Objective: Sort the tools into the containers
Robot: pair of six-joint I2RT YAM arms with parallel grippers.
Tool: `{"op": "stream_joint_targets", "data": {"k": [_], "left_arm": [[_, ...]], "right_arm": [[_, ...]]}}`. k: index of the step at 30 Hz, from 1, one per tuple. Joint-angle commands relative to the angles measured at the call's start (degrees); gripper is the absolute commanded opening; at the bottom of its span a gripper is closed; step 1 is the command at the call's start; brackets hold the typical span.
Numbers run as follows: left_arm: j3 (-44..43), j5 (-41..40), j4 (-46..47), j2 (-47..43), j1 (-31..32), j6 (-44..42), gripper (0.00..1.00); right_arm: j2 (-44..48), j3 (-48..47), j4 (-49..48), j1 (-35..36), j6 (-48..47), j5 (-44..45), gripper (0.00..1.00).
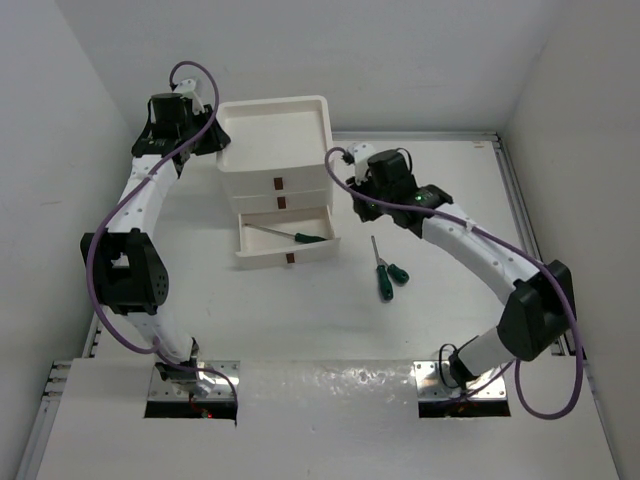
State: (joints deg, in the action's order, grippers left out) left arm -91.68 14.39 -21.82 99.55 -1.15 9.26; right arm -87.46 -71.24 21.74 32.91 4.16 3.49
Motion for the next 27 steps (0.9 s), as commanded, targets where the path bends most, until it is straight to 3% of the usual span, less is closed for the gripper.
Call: {"op": "stream_joint_targets", "data": {"k": [1,2,3,6,12,20,27], "left_arm": [[0.1,-0.07,-5.33,2.05,0.62,-2.31,0.0],[0.1,-0.07,-5.42,2.05,0.53,-2.4,0.0],[0.18,-0.07,-5.42,2.14,0.53,-2.4,0.0],[0.27,0.46,-5.68,2.32,0.53,-2.66,0.0],[0.36,0.9,-5.86,1.97,0.62,-2.93,0.05],[0.97,0.9,-5.51,2.14,0.53,-2.93,0.06],[1.42,1.78,-5.25,2.85,0.53,-2.58,0.06]], "right_arm": [[-2.01,2.59,10.32,-4.68,5.05,3.47,0.2],[-2.45,3.38,12.0,-6.52,5.76,2.41,0.21],[-2.71,4.44,12.19,-7.06,6.29,2.05,0.36],[-2.98,8.74,10.7,-7.77,6.38,2.75,0.58],[-5.43,12.27,8.67,-7.86,6.21,1.96,0.58],[-6.94,14.72,10.26,-8.82,7.35,3.19,0.42],[-7.11,19.12,8.06,-9.0,8.14,2.32,0.41]]}}
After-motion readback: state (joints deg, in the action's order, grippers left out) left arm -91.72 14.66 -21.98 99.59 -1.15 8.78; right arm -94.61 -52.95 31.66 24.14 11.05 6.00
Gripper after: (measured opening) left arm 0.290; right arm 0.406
